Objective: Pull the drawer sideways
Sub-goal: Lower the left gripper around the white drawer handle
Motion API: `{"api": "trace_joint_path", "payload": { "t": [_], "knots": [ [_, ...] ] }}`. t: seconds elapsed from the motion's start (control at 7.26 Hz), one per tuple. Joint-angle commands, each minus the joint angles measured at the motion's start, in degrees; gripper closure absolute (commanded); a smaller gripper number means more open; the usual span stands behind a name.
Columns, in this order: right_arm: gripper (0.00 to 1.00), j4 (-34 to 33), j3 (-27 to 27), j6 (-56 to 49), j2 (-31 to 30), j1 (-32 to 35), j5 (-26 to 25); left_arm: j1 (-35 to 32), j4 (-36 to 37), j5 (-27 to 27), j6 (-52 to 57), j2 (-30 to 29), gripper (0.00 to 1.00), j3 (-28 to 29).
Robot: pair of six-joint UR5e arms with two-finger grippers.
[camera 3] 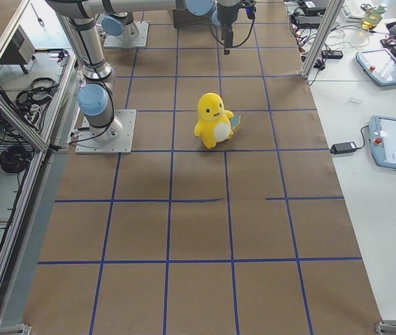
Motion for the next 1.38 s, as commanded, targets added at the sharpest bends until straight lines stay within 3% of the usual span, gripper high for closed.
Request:
{"api": "trace_joint_path", "payload": {
  "t": [0.0, 0.69, 1.24],
  "knots": [
    [0.00, 0.00, 0.00, 0.04, 0.00, 0.00, 0.00, 2.17, -0.39, 1.32, 0.00, 0.88, 0.00, -1.88],
    [0.00, 0.00, 0.00, 0.04, 0.00, 0.00, 0.00, 2.01, -1.01, 1.24, 0.62, 1.94, 0.01, -1.71],
    [0.00, 0.00, 0.00, -0.05, 0.00, 0.00, 0.00, 2.10, -0.92, 0.81, -0.08, 1.68, 0.12, -1.98]
  ]
}}
